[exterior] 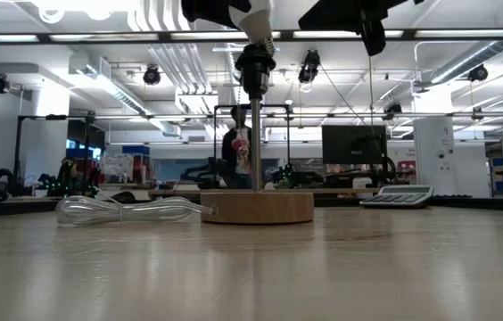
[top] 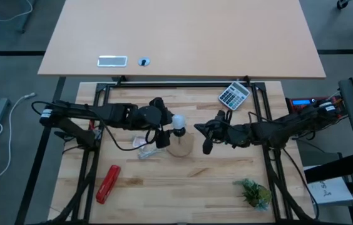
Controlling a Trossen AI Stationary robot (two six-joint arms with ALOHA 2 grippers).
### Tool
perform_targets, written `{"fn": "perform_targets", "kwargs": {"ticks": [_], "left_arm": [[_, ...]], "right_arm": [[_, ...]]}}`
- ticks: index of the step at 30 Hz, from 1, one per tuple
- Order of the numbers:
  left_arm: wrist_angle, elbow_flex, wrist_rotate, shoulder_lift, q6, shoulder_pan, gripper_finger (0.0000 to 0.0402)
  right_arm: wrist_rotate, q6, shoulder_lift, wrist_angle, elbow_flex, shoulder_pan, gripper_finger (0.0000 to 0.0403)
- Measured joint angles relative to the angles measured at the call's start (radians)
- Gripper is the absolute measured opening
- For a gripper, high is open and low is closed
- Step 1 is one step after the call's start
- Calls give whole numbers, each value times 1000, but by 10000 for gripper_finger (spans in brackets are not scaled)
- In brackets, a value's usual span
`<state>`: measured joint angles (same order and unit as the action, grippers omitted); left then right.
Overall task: Screw lightbulb
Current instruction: Insert the lightbulb into the brown lamp
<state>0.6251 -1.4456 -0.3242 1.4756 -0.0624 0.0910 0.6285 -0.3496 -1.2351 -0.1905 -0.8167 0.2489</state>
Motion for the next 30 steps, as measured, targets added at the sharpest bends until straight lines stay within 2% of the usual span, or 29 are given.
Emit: {"fn": "perform_targets", "kwargs": {"ticks": [8, 13, 18, 24, 30], "left_arm": [[17, -24, 2, -25, -23, 1, 268], [147, -105, 35, -20, -33, 2, 268], [258, -182, 80, 14, -33, -3, 261], [290, -243, 88, 65, -23, -10, 240], [370, -334, 128, 127, -21, -17, 242]], "right_arm": [[2, 0, -22, -3, 2, 0, 0], [2, -3, -33, -6, 0, 0, 0], [2, -8, -36, -8, 0, 0, 0], [1, -18, -38, -4, 0, 0, 0], [-1, -12, -38, -1, 0, 0, 0]]}}
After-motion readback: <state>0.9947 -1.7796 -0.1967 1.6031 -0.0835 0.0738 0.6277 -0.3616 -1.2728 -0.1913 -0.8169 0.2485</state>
